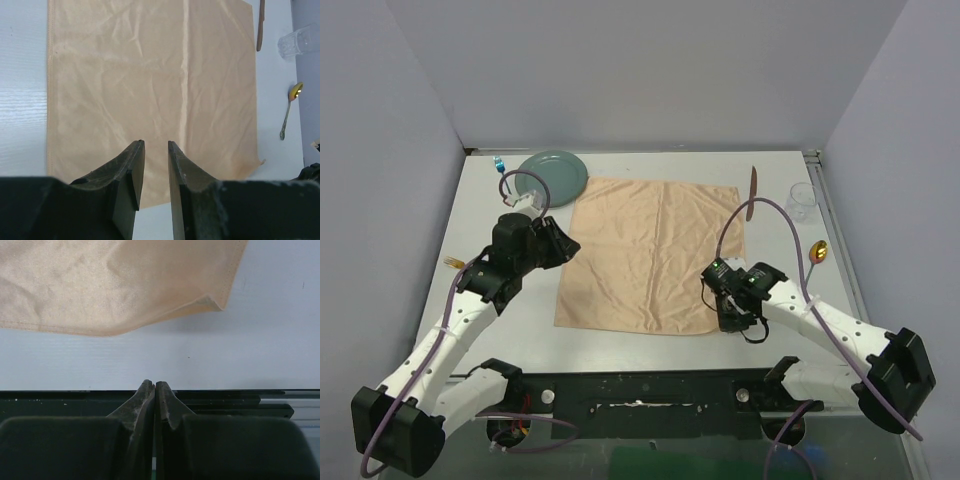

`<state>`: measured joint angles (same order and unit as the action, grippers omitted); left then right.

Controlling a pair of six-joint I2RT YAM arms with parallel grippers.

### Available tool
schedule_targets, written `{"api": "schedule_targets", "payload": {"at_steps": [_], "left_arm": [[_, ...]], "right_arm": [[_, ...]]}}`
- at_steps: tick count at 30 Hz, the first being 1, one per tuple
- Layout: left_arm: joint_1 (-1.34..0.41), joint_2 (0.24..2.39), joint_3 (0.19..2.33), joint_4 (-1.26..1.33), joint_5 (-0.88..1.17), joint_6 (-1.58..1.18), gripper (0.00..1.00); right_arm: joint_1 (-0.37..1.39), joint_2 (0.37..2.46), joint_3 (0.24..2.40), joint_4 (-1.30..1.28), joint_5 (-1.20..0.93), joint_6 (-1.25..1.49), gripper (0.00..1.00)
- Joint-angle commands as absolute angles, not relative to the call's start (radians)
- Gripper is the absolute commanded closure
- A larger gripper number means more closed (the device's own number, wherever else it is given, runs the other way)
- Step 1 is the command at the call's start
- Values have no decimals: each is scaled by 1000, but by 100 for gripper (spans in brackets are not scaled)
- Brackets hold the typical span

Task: Set the dinner table for one person
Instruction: Flatten out the napkin at the center of the board.

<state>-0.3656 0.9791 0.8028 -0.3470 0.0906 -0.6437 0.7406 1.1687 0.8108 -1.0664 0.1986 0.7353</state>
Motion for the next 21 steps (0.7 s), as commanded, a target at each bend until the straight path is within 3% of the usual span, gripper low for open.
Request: {"api": "schedule_targets", "payload": {"at_steps": [1,6,15,21], "left_arm": [[-360,955,813,-295,94,-634,77],[-360,962,812,-284,125,-643,77],[-355,909,815,-315,106,-644,77],[-353,905,806,-322,106,-642,77]], "right_arm": [[751,1121,835,-1097,263,796,100],[752,1181,823,-977,372,805,100],[756,1521,877,-910,547,809,100],[747,1574,929,-864,572,787,100]]}}
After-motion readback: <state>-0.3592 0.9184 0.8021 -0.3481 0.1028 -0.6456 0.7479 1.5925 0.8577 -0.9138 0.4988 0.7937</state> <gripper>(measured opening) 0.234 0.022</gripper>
